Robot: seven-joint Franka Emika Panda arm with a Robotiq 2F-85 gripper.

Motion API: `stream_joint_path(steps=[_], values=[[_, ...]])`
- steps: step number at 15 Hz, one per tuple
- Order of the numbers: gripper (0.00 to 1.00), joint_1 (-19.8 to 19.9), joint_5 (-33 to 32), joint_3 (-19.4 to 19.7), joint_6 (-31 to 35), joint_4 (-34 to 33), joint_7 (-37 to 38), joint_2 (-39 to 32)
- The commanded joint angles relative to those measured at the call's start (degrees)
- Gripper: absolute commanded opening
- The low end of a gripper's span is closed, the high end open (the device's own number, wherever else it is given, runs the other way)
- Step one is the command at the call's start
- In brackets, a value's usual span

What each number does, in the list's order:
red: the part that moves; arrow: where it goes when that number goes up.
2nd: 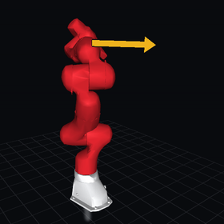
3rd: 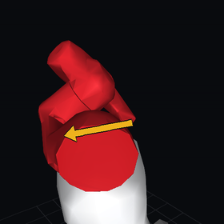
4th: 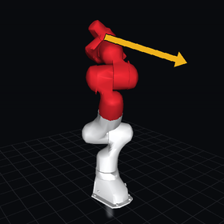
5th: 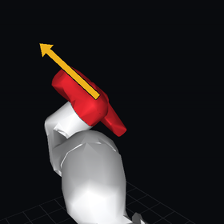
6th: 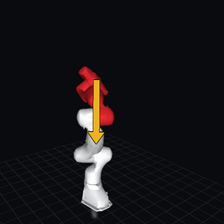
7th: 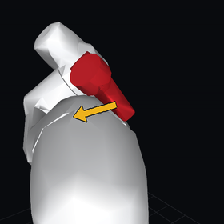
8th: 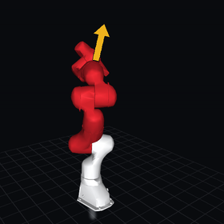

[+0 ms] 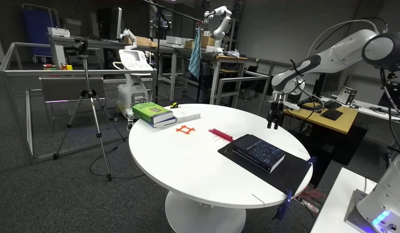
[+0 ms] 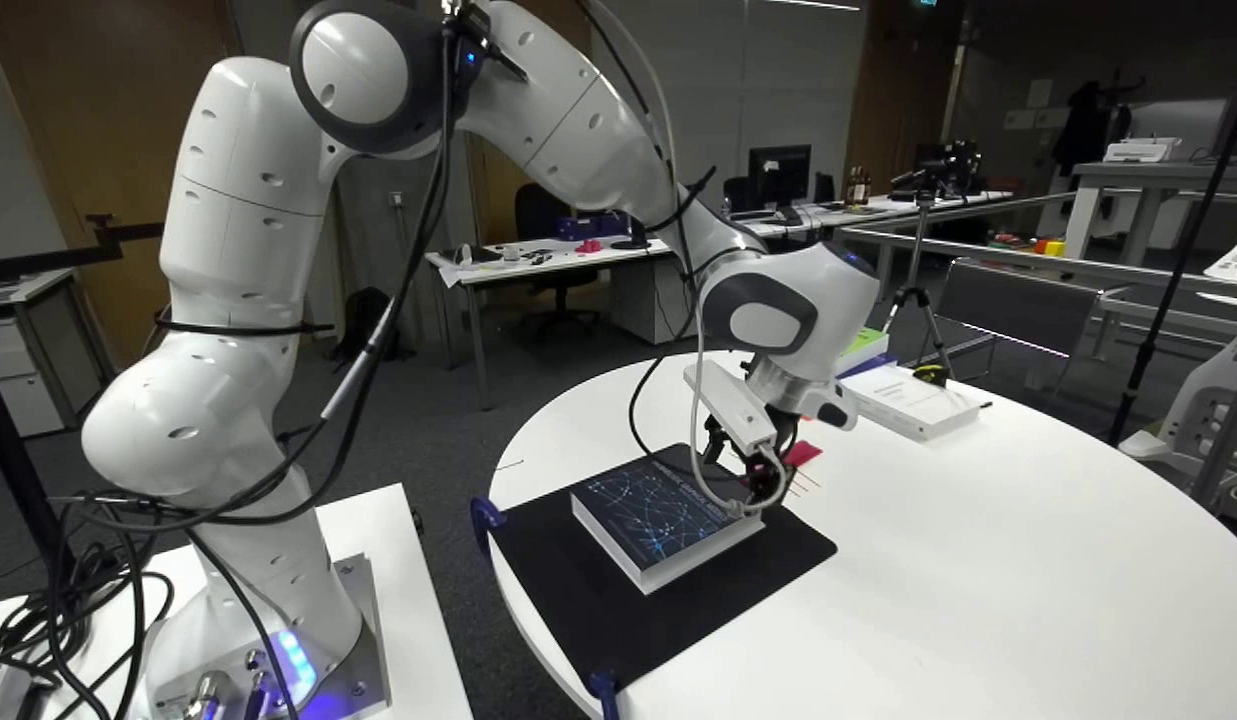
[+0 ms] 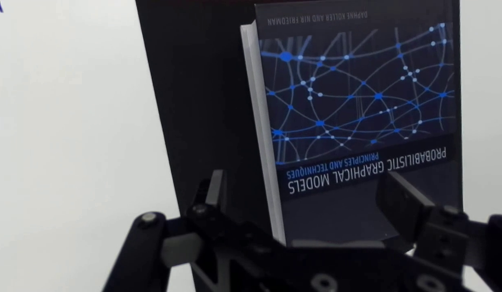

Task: Flip open the cover of the book

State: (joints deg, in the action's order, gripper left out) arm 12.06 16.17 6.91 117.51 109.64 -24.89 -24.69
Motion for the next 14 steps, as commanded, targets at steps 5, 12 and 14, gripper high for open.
stream_joint_path(steps=[5, 12, 14], values=[[1.00, 5.27, 2.02, -3.50, -14.26, -14.24, 0.14, -8.42], [1.00, 6.05, 4.75, -4.77, -7.88, -11.05, -2.55, -7.29], [1.00, 6.81, 8.15, -5.91, -5.17, -10.40, -4.77, -7.18]])
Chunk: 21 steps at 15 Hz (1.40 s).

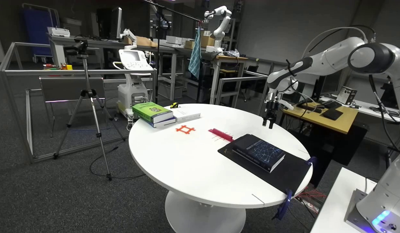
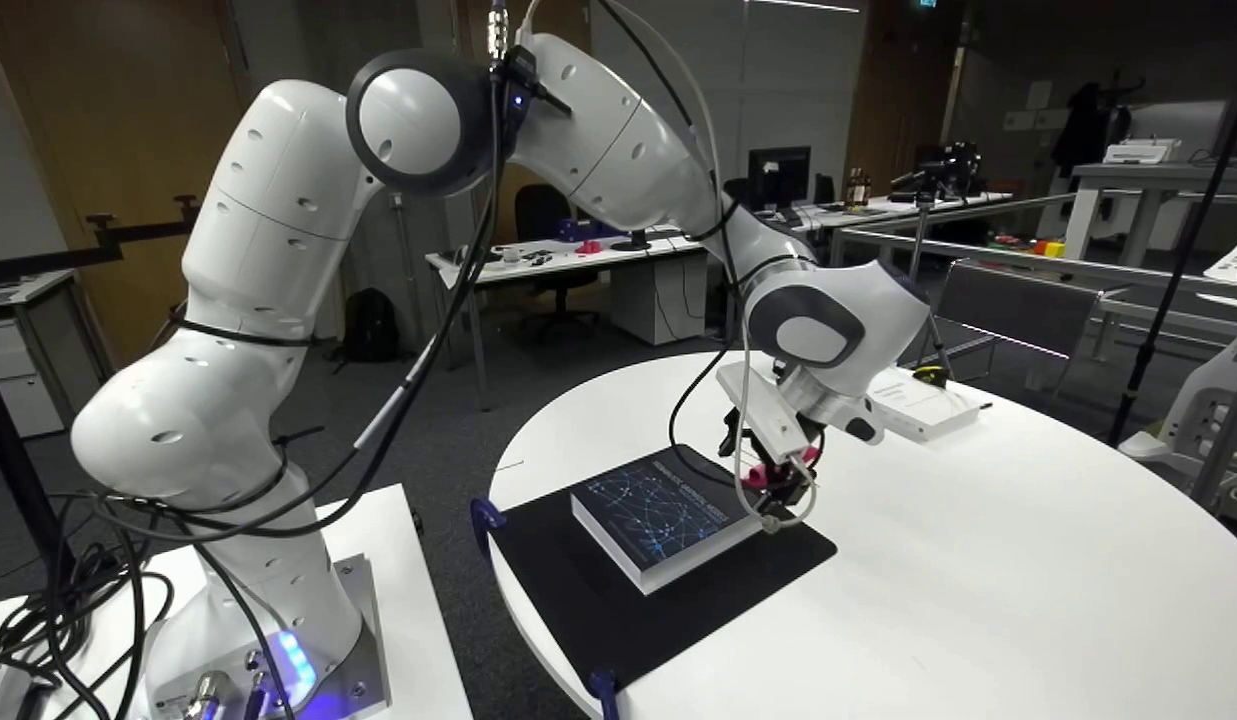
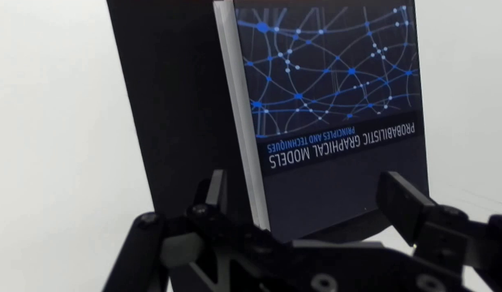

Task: Flip open the cover of the book

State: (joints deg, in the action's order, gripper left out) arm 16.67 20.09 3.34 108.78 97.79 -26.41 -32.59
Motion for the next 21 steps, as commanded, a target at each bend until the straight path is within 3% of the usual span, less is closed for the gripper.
stream_joint_path(steps=[1, 4, 9, 13, 21], values=[[1.00, 2.56, 5.93, -2.95, 4.60, 1.68, -4.83, 0.69], [1.00, 3.50, 9.11, -4.47, 7.07, 1.75, -10.45, -0.13], [1.00, 3.56, 8.58, -4.99, 10.19, 0.04, -19.23, -3.94], [1.00, 4.00, 9.95, -6.33, 13.35, 0.28, -21.81, -5.76], [1.00, 4.67, 11.12, -8.09, 12.04, -0.37, -22.25, -7.55]])
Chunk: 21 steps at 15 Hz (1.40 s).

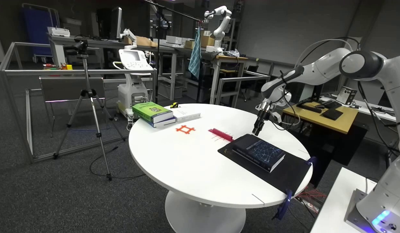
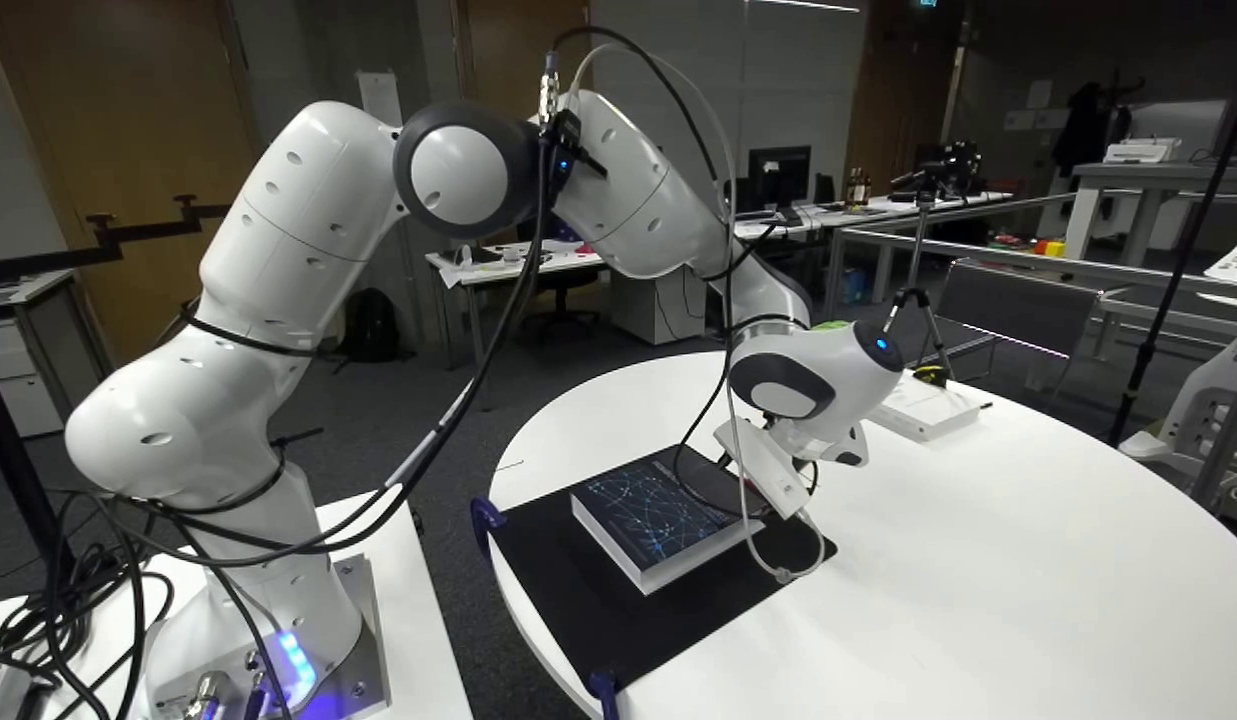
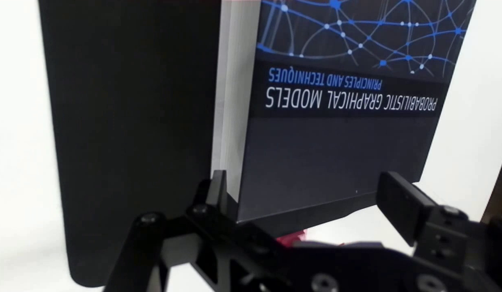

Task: Flip open the cover of the book

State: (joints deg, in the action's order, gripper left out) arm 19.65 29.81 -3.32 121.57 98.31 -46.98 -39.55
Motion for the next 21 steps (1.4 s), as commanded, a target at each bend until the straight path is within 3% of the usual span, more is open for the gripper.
stream_joint_path(steps=[1, 14, 21], values=[[1.00, 1.66, 1.38, -1.47, -0.79, -1.00, -1.61, -0.82], [1.00, 2.66, 3.74, -1.17, -9.91, -3.56, -0.39, -1.13], [1.00, 2.24, 4.97, -1.03, -9.03, -2.00, -0.96, 2.65]])
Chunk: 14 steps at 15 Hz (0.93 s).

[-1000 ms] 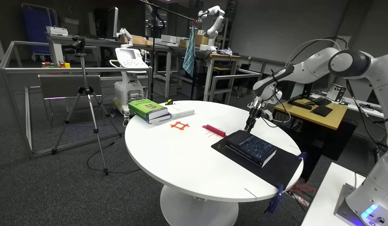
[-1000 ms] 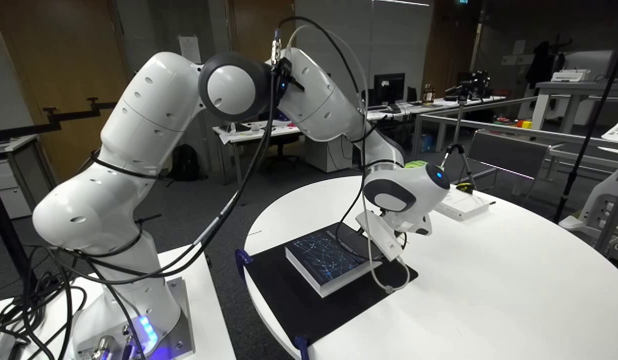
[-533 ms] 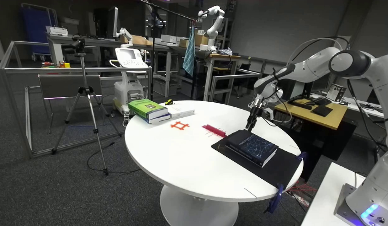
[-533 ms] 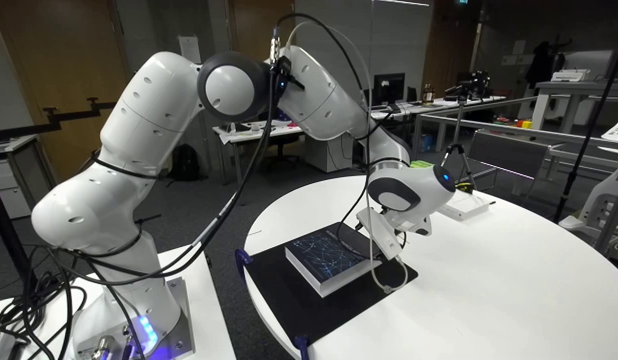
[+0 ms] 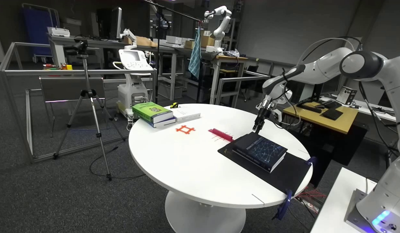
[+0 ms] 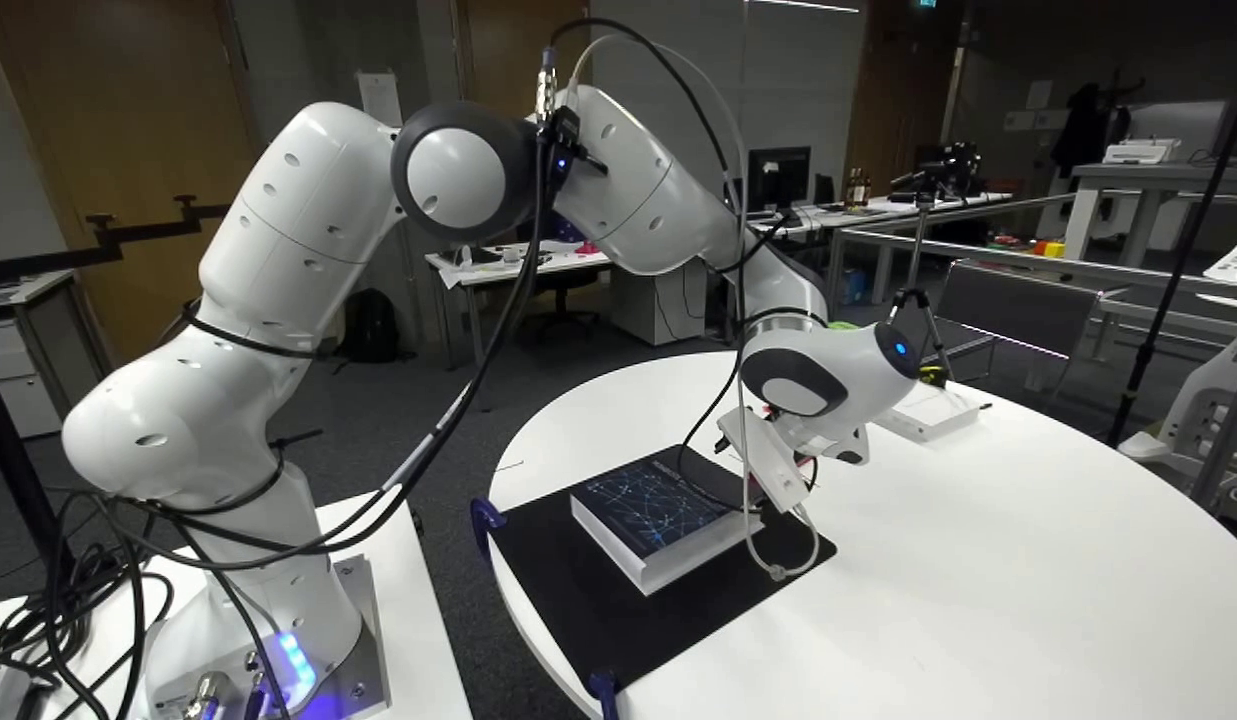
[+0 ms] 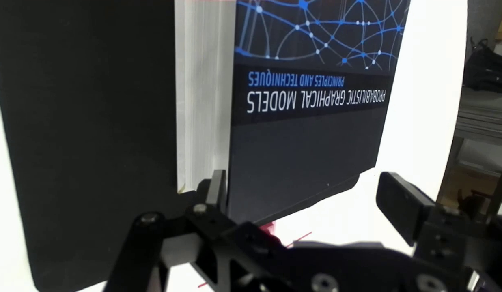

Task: Flip open the cover of the book

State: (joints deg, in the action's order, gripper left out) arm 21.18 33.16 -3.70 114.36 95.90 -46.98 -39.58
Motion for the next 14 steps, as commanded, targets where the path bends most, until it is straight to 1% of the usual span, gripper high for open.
stream_joint_path(steps=[1, 5, 8, 11, 13, 14], values=[[1.00, 0.58, 1.65, -0.59, -1.96, 0.59, -0.92, 3.27], [1.00, 0.20, 1.97, -0.62, -2.64, 1.39, -1.05, 5.95], [1.00, -0.27, 2.39, -0.36, -4.07, 1.40, -0.68, 6.77], [1.00, -0.74, 2.49, -0.12, -3.93, 1.86, -1.12, 7.03], [1.00, -1.05, 2.84, -0.01, -0.91, 2.60, -2.16, 7.10], [1.00, -1.16, 3.83, -0.06, 1.68, 3.27, -2.26, 7.22]])
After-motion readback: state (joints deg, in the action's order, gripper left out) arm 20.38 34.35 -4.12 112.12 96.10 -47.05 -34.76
